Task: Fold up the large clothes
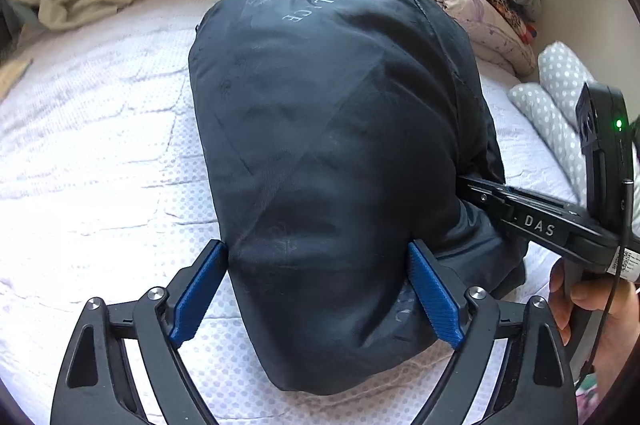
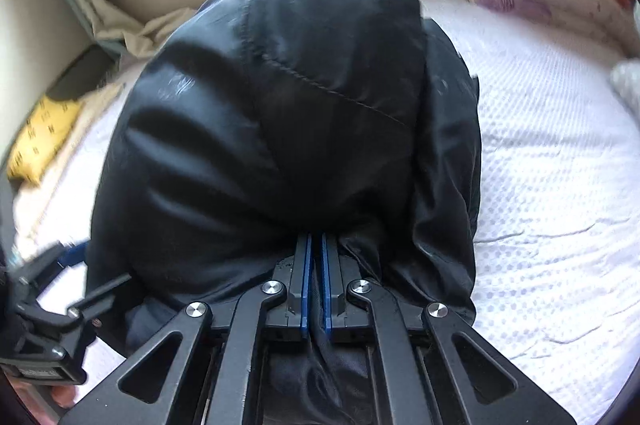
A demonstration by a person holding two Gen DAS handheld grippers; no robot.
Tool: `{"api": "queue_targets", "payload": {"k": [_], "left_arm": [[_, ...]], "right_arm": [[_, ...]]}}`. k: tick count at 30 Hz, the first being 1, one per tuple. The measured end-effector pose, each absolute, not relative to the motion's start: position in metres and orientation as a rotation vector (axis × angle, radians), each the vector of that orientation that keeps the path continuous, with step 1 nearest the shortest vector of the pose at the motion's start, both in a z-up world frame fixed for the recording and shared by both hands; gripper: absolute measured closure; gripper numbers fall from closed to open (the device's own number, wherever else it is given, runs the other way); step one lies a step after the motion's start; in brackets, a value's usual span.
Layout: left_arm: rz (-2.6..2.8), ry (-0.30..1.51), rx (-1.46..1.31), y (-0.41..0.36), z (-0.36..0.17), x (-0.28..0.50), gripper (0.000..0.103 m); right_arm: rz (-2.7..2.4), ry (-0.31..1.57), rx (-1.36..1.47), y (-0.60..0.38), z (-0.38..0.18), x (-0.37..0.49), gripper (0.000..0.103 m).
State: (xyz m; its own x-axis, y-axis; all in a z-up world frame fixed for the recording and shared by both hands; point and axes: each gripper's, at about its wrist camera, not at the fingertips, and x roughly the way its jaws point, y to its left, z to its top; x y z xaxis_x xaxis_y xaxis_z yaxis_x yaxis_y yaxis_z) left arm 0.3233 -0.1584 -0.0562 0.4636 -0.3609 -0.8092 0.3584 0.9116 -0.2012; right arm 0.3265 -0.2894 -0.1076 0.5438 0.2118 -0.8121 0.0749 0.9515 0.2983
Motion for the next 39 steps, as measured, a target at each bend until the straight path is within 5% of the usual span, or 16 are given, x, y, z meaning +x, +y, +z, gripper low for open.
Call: {"api": "queue_targets", "payload": {"k": [8,10,11,12,14,20,31,39], "left_arm": [[-0.480,0.993,0.005,-0.148,-0.040,0.328,0.009],[-0.479,0.990,0.016,-0.150,-0.037,0.329,0.009],[-0.478,0.991,0.016,-0.151,-0.036,0.329,0.009],[-0.477,0.991,0.018,-0.151,-0.036,0.329,0.009],[-0.468,0.987,0.024,-0.152,-0.034,0.327,0.009],[-0.464,0.985,0.041,-0.151,-0.032,0.325,0.009],[-0.472,0.967,0.038,-0.132,-0.020,0.339,0.007],[-0.592,1.099,-0.226,-0.105,-0.049,0.375,0.001]], "right_arm": [[0.140,0.953,0.453,-0.311,-0.079,0.323,0.103],[0.114,0.917,0.364,-0.301,-0.056,0.318,0.093],[0.114,0.899,0.332,-0.296,-0.049,0.315,0.073],[0.124,0.875,0.292,-0.289,-0.037,0.312,0.042],[0.053,0.842,0.182,-0.274,-0.022,0.307,0.014],[-0.064,0.911,0.048,-0.271,-0.025,0.319,0.012],[0.109,1.085,0.560,-0.337,-0.099,0.344,0.001],[0.269,1.123,0.886,-0.364,-0.154,0.353,0.000]]}}
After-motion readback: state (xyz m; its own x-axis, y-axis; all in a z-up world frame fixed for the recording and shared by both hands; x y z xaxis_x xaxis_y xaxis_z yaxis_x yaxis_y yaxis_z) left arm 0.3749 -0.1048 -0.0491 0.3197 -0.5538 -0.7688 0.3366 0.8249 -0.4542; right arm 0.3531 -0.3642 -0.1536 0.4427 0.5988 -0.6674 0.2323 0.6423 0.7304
